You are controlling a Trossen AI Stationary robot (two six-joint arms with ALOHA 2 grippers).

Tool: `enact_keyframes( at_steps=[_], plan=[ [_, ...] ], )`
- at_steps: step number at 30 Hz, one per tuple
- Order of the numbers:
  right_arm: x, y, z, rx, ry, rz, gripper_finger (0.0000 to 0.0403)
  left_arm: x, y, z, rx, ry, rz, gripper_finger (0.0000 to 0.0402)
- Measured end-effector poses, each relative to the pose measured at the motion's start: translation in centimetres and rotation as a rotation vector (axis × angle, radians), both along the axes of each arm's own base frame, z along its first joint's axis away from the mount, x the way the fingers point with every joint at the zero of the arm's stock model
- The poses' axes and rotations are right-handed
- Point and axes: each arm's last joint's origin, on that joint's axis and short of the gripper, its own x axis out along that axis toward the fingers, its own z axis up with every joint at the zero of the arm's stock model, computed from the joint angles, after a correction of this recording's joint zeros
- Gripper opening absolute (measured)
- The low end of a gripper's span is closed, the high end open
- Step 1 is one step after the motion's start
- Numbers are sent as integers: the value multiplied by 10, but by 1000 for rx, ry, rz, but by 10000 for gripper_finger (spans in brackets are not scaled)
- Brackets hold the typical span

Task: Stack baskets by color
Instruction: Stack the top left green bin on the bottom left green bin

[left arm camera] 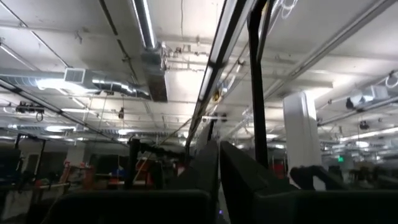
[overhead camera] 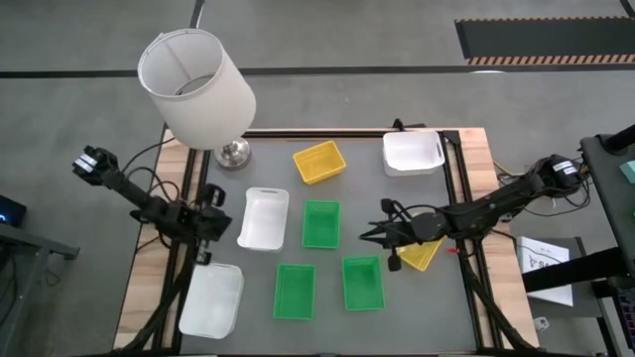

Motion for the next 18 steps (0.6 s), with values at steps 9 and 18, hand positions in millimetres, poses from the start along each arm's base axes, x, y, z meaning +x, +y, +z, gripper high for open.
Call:
enact_keyframes(
  at_steps=[9,18],
  plan=[
    [-7,-1,-2,2,-1,14,9,43,-22,15,-63,125,149,1],
    [-14,1,-8,-23,8,41,9,82,-41,21,-51,239,245,1]
  ],
)
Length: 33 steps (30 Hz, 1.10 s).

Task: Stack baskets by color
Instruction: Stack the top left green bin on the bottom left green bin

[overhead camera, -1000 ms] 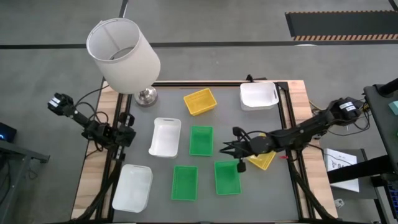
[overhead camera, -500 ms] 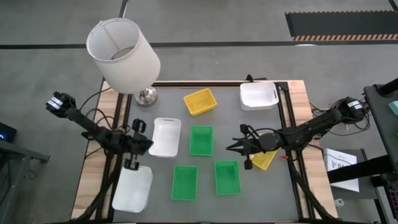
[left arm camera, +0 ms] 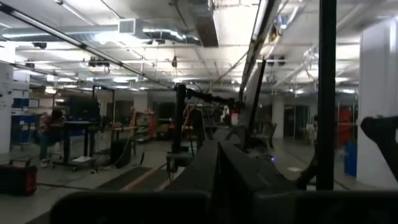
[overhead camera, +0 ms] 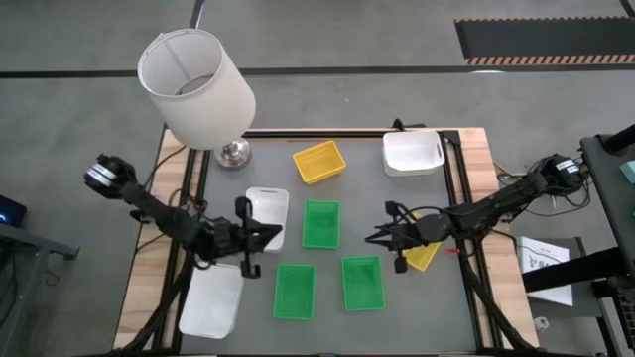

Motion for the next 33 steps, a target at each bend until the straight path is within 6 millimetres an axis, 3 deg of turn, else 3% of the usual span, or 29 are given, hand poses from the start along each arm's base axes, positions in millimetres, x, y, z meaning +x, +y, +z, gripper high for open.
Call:
enact_keyframes(
  at_steps=[8,15,18,25,33],
  plan=[
    [-9,-3,-7,17,13,-10,9,25,-11,10,34,147,-10,1],
    [-12,-4,-7,40,18,-19,9,55,9,15,-106,447,-43,1],
    [-14,-5,-7,82,33,-37,9,70,18,12,-185,550,-76,1],
    [-21,-7,-11,154,109,-81,12,104,21,-2,-155,710,-137,1],
    [-25,-9,-13,155,132,-87,49,142,21,-25,-139,939,-198,1]
  ],
)
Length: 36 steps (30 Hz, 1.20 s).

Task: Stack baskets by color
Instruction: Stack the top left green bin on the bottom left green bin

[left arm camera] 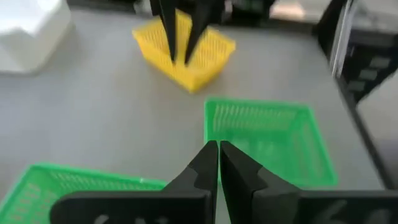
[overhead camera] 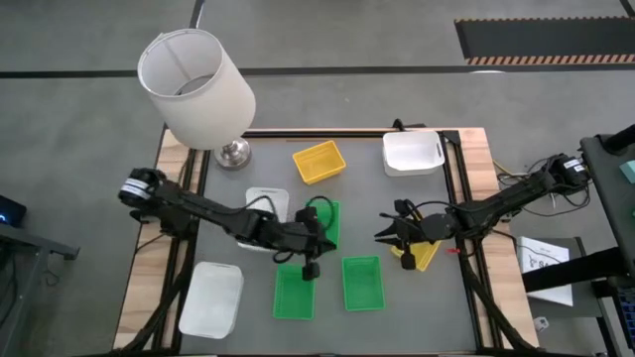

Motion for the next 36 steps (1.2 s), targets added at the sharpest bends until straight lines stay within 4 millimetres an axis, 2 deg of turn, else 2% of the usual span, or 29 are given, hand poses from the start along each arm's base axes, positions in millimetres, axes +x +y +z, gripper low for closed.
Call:
enact_keyframes(
  at_steps=[4,8,13,17,24,32,36],
  plan=[
    [-4,-2,-5,11,-19,-2,64,8,2,-10,33,171,-7,17],
    [-10,-4,-7,16,-50,-9,77,15,0,-17,128,272,-58,66],
    [-19,-7,-11,21,-96,-15,87,28,-2,-24,201,285,-118,142],
    [-25,-10,-15,35,-110,-19,89,36,3,-34,235,308,-123,177],
    [-31,-12,-17,37,-136,-34,87,42,14,-41,225,309,-85,182],
    [-32,-12,-18,36,-132,-35,90,48,18,-62,198,365,-112,182],
    [-32,-12,-18,35,-130,-35,91,48,19,-65,196,368,-109,182]
  ],
)
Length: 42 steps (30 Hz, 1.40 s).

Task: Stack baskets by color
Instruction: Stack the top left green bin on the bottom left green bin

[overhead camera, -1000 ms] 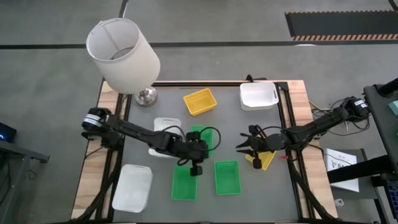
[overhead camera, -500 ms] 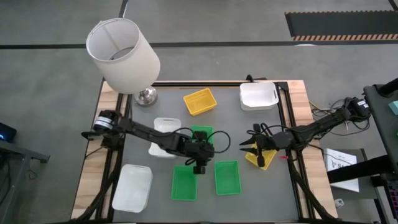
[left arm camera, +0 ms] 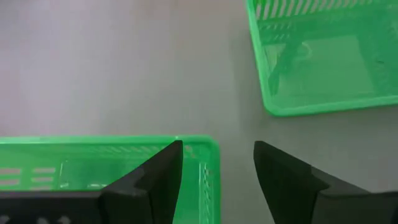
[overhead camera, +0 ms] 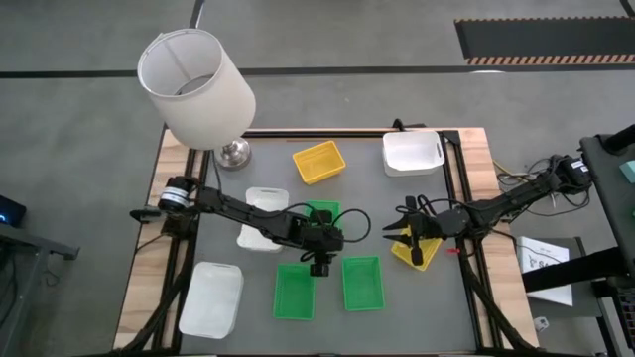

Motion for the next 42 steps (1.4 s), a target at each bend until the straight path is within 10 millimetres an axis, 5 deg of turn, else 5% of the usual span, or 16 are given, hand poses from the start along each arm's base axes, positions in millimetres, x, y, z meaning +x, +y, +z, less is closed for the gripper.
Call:
enact_keyframes(
  at_steps=[9,19,25,34,42],
  plan=[
    [0,0,0,0,1,0,91,-3,3,-7,-11,23,27,144],
    [0,0,0,0,1,1,91,-5,5,-10,-9,31,29,14],
    [0,0,0,-2,2,2,91,-3,3,-6,-10,20,27,4],
    [0,0,-1,-15,3,6,91,-6,-15,35,19,-79,21,1],
    [0,0,-1,-39,1,15,91,-22,-65,92,106,-109,57,0]
  ],
)
